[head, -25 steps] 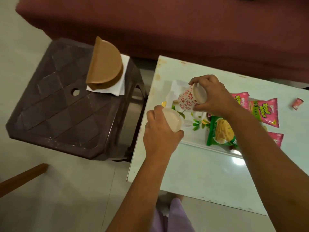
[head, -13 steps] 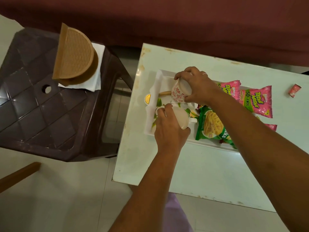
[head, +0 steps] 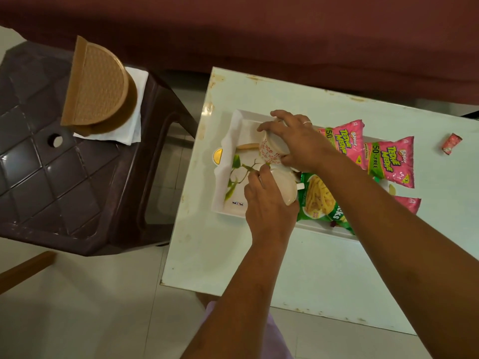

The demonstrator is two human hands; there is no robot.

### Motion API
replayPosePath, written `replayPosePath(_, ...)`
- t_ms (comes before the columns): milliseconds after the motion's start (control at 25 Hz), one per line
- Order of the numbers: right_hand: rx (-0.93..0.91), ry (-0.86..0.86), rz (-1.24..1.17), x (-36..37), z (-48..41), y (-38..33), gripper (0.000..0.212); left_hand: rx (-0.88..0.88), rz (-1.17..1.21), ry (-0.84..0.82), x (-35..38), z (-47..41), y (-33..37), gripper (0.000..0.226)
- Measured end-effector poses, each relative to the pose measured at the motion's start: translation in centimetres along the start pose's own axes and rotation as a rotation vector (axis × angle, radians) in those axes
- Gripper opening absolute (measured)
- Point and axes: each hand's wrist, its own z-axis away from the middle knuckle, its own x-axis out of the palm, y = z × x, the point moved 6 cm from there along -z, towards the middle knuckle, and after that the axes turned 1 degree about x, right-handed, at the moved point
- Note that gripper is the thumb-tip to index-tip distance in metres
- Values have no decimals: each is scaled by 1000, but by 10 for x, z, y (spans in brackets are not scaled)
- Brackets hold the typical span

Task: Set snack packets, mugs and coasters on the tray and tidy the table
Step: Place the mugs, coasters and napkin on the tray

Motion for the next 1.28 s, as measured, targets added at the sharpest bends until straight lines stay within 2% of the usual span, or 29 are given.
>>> replayPosePath(280, -36, -17, -51, 5, 0, -1, 89, -32, 43, -72, 3, -6, 2, 96)
replayPosePath(360, -26, -32, -90, 5, 3, 2, 91, -30, 121, -121, 0, -9, 3, 100)
replayPosePath(440, 18, 44, -197, -2, 14, 5, 92, -20, 272, -175, -7, -15, 3, 100)
replayPosePath(480, 51, 129, -289, -8, 24, 6, 90, -18, 356, -191, -12, -19, 1, 95)
replayPosePath(560, 113, 295, -484, -15, 52, 5, 82, -9, 483, -169, -24, -28, -4, 66)
replayPosePath(640, 173, 336, -539, -7, 84, -3, 74, 3, 521, -125, -35, -41, -5, 38)
replayPosePath(680, 203, 318, -518, 2, 97, -10, 72, 1, 519, -122, -38, -49, -6, 34)
replayPosePath(800, 359, 280, -397, 29, 118, -32, 85, 22, 446, -173, -35, -77, 8, 39)
replayPosePath(880, 508, 261, -345, 44, 117, -44, 91, 119, 298, -263, -25, -92, 27, 58)
replayPosePath(1000, 631, 272, -370, 57, 106, -54, 85, 239, 13, -392, -11, -105, 47, 88)
replayPosePath(1080, 631, 295, -383, 58, 100, -53, 79, 250, -75, -386, -8, -109, 52, 93)
replayPosePath(1280, 514, 309, -373, 52, 98, -45, 76, 233, -143, -295, -10, -105, 56, 84)
